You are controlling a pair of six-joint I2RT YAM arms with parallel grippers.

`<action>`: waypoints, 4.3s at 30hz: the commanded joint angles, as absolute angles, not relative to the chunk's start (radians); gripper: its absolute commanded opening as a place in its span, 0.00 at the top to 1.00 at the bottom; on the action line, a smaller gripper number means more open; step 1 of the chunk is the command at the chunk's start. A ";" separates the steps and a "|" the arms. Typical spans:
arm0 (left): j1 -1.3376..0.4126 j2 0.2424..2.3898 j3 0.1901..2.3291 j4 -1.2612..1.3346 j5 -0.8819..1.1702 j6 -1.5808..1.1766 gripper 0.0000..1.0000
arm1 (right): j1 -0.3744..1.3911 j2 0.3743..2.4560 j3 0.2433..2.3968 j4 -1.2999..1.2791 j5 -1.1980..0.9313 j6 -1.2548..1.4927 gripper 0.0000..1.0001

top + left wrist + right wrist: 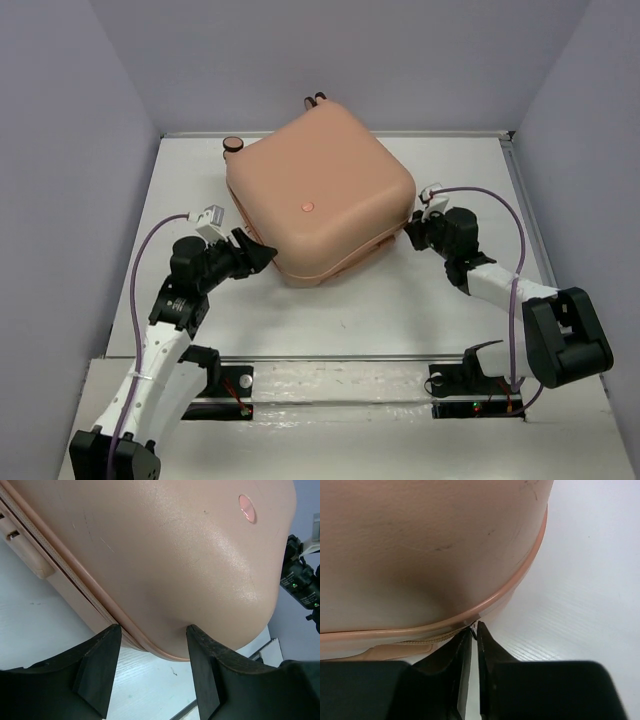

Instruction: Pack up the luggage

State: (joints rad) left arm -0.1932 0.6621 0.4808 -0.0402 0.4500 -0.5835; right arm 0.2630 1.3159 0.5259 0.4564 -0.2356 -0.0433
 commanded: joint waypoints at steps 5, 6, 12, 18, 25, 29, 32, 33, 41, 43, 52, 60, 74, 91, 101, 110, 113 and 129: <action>-0.336 0.739 0.457 0.136 0.404 -0.673 0.35 | 0.284 1.235 0.503 0.764 -0.426 0.092 0.93; -0.344 0.758 0.460 0.152 0.397 -0.681 0.35 | 0.284 1.203 0.486 0.773 -0.426 0.107 0.93; -0.387 0.813 0.463 0.268 0.379 -0.739 0.37 | 0.316 1.046 0.387 0.666 -0.361 0.175 0.93; -0.414 0.833 0.466 0.322 0.364 -0.770 0.39 | 0.572 1.052 0.400 0.510 -0.246 0.178 0.93; -0.420 0.822 0.482 0.290 0.325 -0.744 0.39 | 0.715 0.928 0.344 0.391 0.038 0.261 0.93; -0.420 0.804 0.491 0.235 0.304 -0.713 0.39 | 0.622 0.916 0.431 0.223 0.163 0.273 0.93; -0.420 0.770 0.488 0.181 0.269 -0.692 0.39 | 0.395 0.998 0.488 0.210 0.056 0.345 0.90; -0.420 0.741 0.486 0.146 0.244 -0.677 0.38 | 0.323 1.023 0.506 0.210 0.042 0.379 0.83; -0.419 0.609 0.560 -0.029 0.117 -0.604 0.29 | 0.110 1.189 0.696 0.169 -0.028 0.552 0.29; -0.419 0.604 0.565 -0.035 0.126 -0.601 0.23 | 0.095 1.256 0.796 0.179 -0.084 0.555 0.18; -0.420 0.580 0.532 -0.008 0.224 -0.623 0.12 | 0.043 1.678 1.055 0.155 -0.170 0.814 0.25; -0.420 0.580 0.517 -0.008 0.252 -0.626 0.08 | 0.189 1.743 1.089 0.225 -0.385 0.741 0.35; -0.419 0.566 0.518 -0.041 0.111 -0.597 0.04 | 0.144 1.281 0.573 0.264 -0.210 0.675 0.53; -0.417 0.621 0.535 -0.028 0.110 -0.594 0.04 | 0.144 1.282 0.523 0.644 -0.647 0.266 0.37; -0.417 0.627 0.541 -0.038 0.103 -0.583 0.05 | 0.144 1.462 0.632 0.701 -0.833 0.245 0.44; -0.417 0.624 0.546 -0.043 0.104 -0.578 0.05 | 0.144 1.447 0.537 0.813 -0.758 0.311 0.50; -0.416 0.617 0.549 -0.054 0.104 -0.577 0.05 | 0.132 1.425 0.479 0.914 -0.698 0.357 0.49; -0.416 0.615 0.557 -0.060 0.101 -0.575 0.05 | 0.120 1.534 0.568 0.883 -0.770 0.322 0.51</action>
